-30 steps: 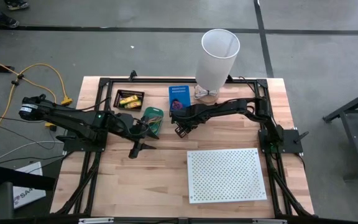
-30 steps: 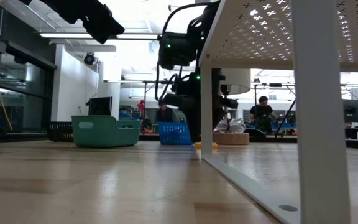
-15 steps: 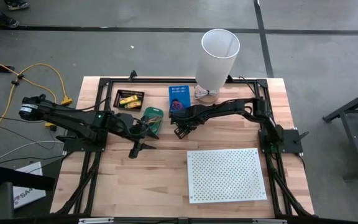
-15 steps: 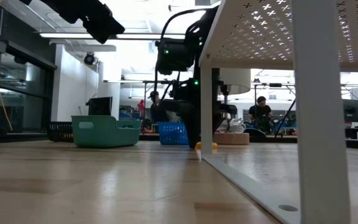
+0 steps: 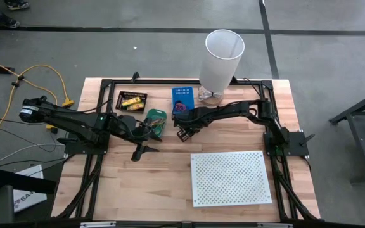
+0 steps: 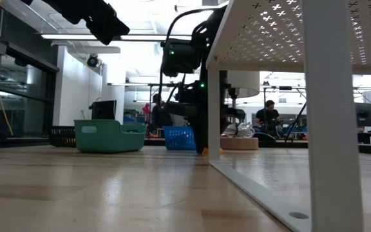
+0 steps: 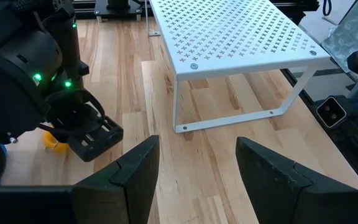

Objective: Pick & Place Office Desk Supplies
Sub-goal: Put the yellow spring keychain into the blue bin

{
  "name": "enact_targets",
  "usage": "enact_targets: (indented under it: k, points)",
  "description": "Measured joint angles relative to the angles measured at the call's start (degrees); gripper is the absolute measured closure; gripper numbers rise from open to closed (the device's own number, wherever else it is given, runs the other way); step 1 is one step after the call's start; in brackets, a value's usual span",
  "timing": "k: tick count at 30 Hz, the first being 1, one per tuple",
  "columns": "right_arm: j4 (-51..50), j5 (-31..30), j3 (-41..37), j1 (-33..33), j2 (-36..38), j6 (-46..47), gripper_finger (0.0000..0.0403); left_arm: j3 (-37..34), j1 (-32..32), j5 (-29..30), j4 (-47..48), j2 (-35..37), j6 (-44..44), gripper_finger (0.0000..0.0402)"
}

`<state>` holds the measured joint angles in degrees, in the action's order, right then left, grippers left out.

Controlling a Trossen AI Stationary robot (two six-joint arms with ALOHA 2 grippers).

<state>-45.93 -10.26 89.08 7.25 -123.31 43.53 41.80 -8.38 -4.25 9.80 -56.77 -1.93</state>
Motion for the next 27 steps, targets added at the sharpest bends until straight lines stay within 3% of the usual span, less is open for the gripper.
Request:
enact_targets:
  k: [10, 27]
  points:
    - [-0.04, -0.31, 0.0, 0.0, 0.0, 0.0, 0.0377, 0.0, 0.0, 0.0, 0.0, 0.0, 0.0, 0.0195]
    - [0.37, -0.7, -0.12, -1.21, 3.26, -2.92, 0.0378, 0.0, 0.01, 0.0, -0.02, 0.0, 0.0, 0.0195]
